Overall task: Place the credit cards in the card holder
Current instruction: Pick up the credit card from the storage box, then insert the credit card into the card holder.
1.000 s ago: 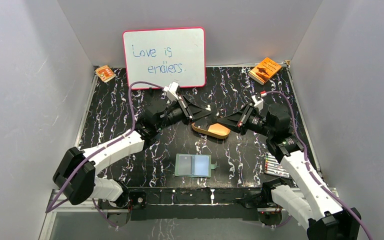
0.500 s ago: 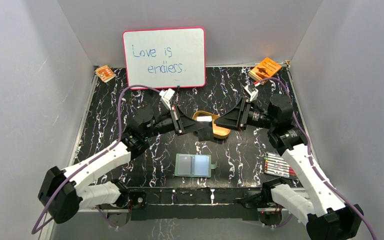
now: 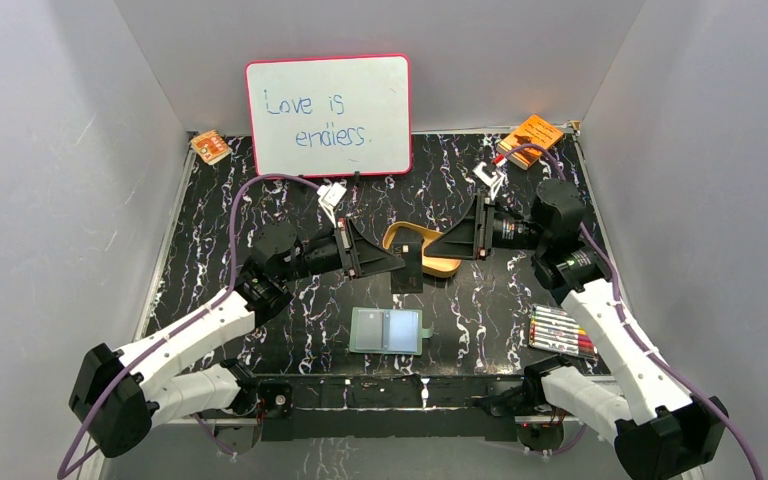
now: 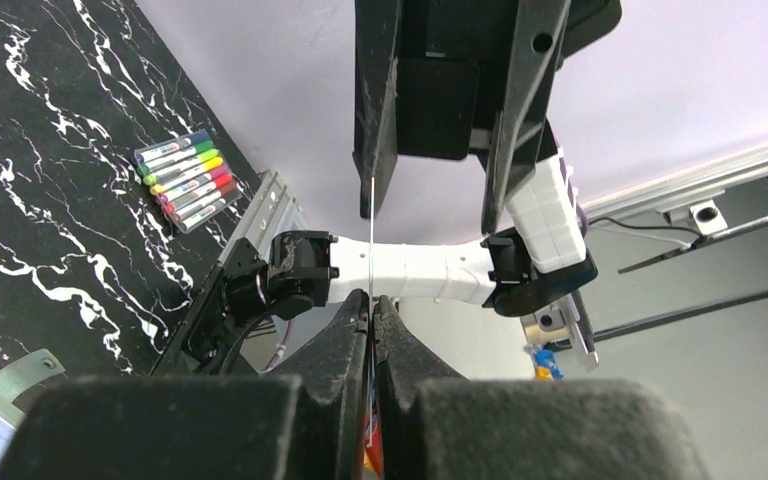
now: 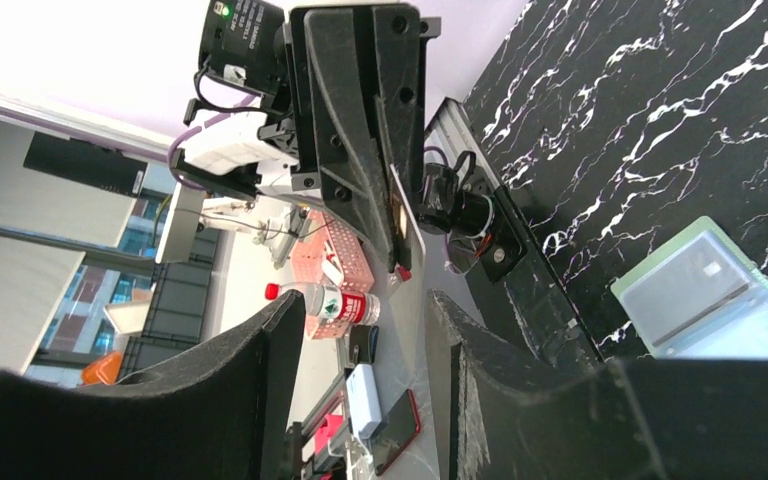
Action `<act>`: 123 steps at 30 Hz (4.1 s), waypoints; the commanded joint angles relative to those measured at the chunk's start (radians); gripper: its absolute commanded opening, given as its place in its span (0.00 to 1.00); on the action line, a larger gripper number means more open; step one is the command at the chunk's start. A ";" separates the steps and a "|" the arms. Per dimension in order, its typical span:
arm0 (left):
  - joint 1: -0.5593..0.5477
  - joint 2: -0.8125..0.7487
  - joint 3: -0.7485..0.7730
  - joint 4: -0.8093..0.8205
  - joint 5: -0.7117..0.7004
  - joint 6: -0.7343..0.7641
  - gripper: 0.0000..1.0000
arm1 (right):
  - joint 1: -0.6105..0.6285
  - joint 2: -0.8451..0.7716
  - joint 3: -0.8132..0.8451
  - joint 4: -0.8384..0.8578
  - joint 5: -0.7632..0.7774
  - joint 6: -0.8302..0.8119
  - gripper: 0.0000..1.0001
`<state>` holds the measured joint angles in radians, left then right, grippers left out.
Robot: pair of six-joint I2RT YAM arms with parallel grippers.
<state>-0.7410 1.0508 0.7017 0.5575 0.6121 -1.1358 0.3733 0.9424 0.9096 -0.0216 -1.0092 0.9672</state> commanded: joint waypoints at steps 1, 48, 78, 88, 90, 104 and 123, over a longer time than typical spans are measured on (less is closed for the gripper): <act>0.001 -0.013 0.008 0.049 -0.066 -0.045 0.00 | 0.036 0.004 0.043 0.023 0.010 -0.021 0.56; 0.000 -0.147 -0.040 -0.010 -0.183 -0.026 0.00 | 0.229 0.016 -0.021 0.109 0.266 0.028 0.31; -0.001 -0.101 -0.101 -0.856 -0.525 0.294 0.75 | 0.386 0.205 -0.325 -0.033 0.528 0.018 0.00; -0.001 -0.064 -0.153 -0.882 -0.598 0.281 0.62 | 0.390 0.358 -0.336 0.041 0.556 0.003 0.00; -0.001 -0.051 -0.161 -0.883 -0.598 0.278 0.60 | 0.390 0.381 -0.334 0.038 0.560 -0.005 0.00; -0.001 0.041 -0.188 -0.822 -0.551 0.275 0.55 | 0.391 0.471 -0.342 0.083 0.545 -0.021 0.00; -0.001 0.115 -0.224 -0.779 -0.501 0.271 0.48 | 0.391 0.503 -0.352 0.149 0.521 -0.028 0.00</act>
<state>-0.7383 1.1488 0.4854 -0.2272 0.0864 -0.8688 0.7601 1.4441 0.5606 0.0727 -0.4706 0.9615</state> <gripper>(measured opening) 0.499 0.018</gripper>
